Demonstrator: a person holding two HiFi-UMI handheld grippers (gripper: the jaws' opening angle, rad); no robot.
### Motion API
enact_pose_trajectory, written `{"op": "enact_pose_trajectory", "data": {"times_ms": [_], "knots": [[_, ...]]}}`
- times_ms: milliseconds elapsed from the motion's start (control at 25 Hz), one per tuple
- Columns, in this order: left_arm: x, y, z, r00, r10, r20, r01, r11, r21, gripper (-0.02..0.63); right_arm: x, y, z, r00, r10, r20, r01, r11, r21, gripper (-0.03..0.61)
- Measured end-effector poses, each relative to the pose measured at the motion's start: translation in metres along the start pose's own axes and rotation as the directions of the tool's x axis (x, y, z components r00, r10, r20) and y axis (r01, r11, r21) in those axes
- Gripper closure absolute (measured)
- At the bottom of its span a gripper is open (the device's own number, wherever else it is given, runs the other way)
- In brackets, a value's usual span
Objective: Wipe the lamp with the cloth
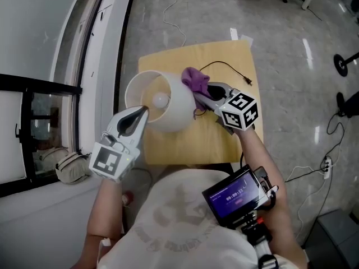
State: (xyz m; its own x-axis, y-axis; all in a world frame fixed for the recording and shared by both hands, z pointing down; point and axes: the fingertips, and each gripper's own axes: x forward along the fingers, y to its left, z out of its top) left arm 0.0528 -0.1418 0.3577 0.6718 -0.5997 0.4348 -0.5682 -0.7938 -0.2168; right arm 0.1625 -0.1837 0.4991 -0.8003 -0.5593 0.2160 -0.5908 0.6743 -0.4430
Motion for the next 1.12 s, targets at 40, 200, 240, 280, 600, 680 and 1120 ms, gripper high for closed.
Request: {"op": "enact_pose_trajectory", "data": {"times_ms": [40, 200, 240, 280, 600, 680, 1120], "knots": [[0.000, 0.001, 0.000, 1.000, 0.008, 0.001, -0.008, 1.000, -0.001, 0.614, 0.002, 0.004, 0.007, 1.000, 0.020, 0.011, -0.019, 1.000, -0.012, 0.466], [0.002, 0.003, 0.002, 0.999, 0.045, -0.022, -0.046, 0.998, -0.041, 0.614, 0.008, 0.024, 0.045, 0.995, 0.094, 0.015, -0.091, 0.983, -0.162, 0.465], [0.003, 0.004, 0.002, 0.998, 0.052, -0.022, -0.052, 0.998, -0.040, 0.614, 0.009, 0.031, 0.057, 0.992, 0.121, 0.017, -0.115, 0.969, -0.217, 0.465], [0.003, 0.004, 0.001, 0.998, 0.057, -0.020, -0.058, 0.998, -0.035, 0.614, 0.010, 0.038, 0.069, 0.988, 0.151, 0.019, -0.139, 0.950, -0.280, 0.465], [0.003, 0.005, 0.001, 0.995, 0.094, -0.039, -0.097, 0.994, -0.060, 0.614, 0.022, 0.057, 0.104, 0.962, 0.249, -0.109, -0.255, 0.687, -0.681, 0.465], [0.003, 0.005, 0.001, 0.995, 0.095, -0.041, -0.098, 0.993, -0.065, 0.614, 0.027, 0.048, 0.097, 0.956, 0.257, -0.139, -0.282, 0.687, -0.670, 0.465], [0.002, 0.009, -0.002, 0.991, 0.114, -0.064, -0.118, 0.991, -0.068, 0.614, 0.046, -0.018, 0.018, 0.953, 0.160, -0.257, -0.270, 0.832, -0.485, 0.466]]}}
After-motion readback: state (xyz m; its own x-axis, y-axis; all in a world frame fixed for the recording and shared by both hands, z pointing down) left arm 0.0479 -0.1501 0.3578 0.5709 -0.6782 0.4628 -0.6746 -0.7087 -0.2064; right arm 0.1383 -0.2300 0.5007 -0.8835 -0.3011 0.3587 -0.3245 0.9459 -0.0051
